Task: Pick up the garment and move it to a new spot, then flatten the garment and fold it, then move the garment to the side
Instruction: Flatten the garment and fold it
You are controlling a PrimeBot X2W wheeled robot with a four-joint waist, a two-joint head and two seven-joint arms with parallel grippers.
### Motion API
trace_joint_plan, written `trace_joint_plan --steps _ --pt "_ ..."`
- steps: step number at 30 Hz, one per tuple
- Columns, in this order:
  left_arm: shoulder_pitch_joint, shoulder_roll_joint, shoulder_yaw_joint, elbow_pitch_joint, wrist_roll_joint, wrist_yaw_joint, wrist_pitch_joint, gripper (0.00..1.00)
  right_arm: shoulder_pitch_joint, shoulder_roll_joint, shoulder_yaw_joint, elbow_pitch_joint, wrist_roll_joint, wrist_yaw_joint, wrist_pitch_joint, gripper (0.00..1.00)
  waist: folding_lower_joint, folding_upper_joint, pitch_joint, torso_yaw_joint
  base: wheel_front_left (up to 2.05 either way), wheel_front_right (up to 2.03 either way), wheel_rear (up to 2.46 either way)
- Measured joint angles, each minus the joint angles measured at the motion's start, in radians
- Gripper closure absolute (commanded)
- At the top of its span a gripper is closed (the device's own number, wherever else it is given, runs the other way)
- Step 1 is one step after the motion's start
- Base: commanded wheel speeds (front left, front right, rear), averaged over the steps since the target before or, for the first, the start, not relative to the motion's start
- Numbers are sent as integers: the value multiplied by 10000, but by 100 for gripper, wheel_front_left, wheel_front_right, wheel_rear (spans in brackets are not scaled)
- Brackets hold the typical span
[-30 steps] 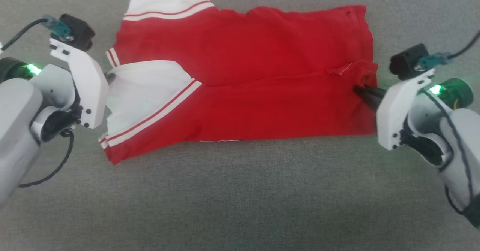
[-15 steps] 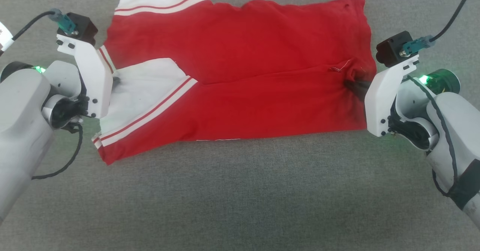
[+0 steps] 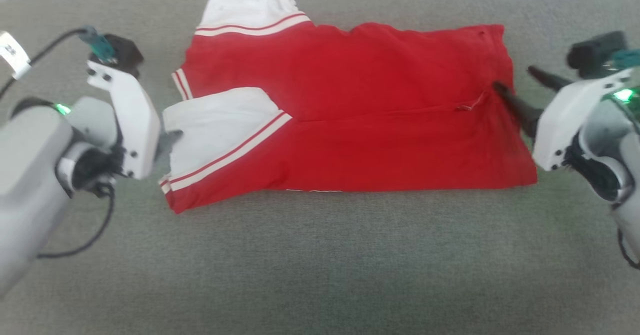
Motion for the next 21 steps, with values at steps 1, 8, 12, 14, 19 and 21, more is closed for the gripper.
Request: trace_joint_plan --steps 1,8,12,14,19,21 --pt "136 67 2 -370 -61 169 23 0 128 -23 -199 -144 -125 0 -150 0 0 0 -40 51 0 0 0" --pt "1231 803 -98 -2594 -265 1492 460 0 1292 232 -2374 -1252 -1461 0 -1053 0 0 0 -210 287 0 0 0" --pt "1720 1072 2 -3319 -453 2123 451 0 1977 859 -3703 -2173 -2345 -2 -1189 0 0 0 -162 209 0 0 0" --pt "1918 1158 90 -3427 -629 2380 336 0 2283 1241 -4274 -2719 -2761 -2 -1103 0 0 0 -103 122 0 0 0" --pt "2354 1200 268 -3198 -863 2709 42 0 3195 2153 -5129 -3958 -3446 -2 -426 0 0 0 108 -169 0 0 0" --pt "2423 1164 303 -3080 -918 2746 -8 0 3354 2261 -5246 -4159 -3532 -2 -284 0 0 0 150 -228 0 0 0"
